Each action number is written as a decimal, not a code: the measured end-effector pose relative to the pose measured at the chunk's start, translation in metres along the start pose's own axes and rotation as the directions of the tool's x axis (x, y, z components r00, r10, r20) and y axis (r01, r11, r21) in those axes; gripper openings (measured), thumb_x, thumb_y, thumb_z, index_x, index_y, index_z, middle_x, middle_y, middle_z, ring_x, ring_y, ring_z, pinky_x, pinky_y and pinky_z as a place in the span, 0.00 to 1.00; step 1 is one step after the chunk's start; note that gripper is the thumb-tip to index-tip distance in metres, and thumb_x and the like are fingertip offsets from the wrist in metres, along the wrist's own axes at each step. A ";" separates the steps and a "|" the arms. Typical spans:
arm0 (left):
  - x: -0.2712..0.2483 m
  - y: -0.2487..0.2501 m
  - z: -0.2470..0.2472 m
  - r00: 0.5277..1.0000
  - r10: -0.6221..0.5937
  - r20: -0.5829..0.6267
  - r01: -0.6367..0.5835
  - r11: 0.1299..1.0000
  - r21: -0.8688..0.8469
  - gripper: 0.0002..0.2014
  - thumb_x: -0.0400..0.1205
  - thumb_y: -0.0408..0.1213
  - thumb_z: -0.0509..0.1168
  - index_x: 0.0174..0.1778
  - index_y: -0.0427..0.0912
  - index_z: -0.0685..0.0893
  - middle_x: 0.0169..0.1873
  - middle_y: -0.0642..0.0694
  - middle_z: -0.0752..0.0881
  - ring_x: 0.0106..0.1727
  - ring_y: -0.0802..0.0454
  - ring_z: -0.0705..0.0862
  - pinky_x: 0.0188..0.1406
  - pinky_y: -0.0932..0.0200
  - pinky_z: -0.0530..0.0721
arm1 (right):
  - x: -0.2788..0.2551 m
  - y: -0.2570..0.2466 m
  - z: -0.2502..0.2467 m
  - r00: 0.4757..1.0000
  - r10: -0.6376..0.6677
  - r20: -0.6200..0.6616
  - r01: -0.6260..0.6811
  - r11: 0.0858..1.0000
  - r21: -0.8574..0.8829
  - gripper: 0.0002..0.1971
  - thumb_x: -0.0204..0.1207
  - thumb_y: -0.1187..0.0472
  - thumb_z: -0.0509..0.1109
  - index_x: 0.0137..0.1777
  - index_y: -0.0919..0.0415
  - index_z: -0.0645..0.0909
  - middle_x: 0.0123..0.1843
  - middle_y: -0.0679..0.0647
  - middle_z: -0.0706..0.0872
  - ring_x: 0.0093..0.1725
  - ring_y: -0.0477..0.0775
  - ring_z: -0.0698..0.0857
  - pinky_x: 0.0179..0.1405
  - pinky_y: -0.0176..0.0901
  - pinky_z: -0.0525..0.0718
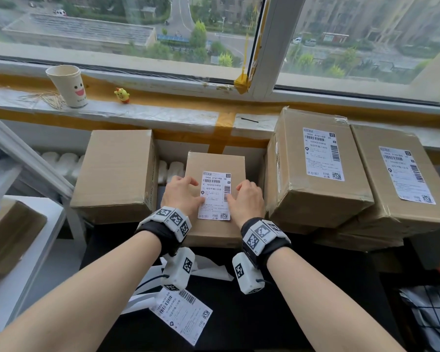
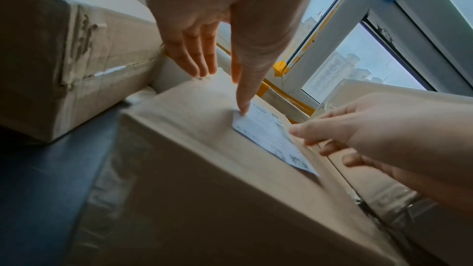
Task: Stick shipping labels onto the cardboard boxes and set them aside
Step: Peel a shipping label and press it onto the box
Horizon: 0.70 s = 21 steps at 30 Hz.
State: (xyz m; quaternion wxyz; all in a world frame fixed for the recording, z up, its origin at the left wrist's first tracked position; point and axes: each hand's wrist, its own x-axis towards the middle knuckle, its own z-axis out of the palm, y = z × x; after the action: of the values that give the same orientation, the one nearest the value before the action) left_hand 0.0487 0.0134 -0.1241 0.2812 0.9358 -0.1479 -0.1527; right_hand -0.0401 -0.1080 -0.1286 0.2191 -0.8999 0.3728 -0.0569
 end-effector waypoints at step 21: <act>-0.022 -0.055 -0.006 0.945 0.133 0.299 -0.061 0.969 -0.238 0.47 0.65 0.41 0.81 0.79 0.53 0.64 0.81 0.57 0.57 0.80 0.58 0.62 0.73 0.68 0.59 | 0.028 -0.044 0.012 0.793 -0.270 0.547 0.411 0.899 -0.152 0.28 0.86 0.57 0.47 0.83 0.62 0.44 0.86 0.55 0.45 0.85 0.55 0.48 0.82 0.48 0.47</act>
State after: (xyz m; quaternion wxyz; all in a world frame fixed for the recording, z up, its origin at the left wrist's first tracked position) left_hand 0.0419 0.0683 -0.1461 0.3658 0.8532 -0.2186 -0.3008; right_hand 0.0113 -0.0957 -0.1221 0.1750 -0.9554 0.1355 0.1956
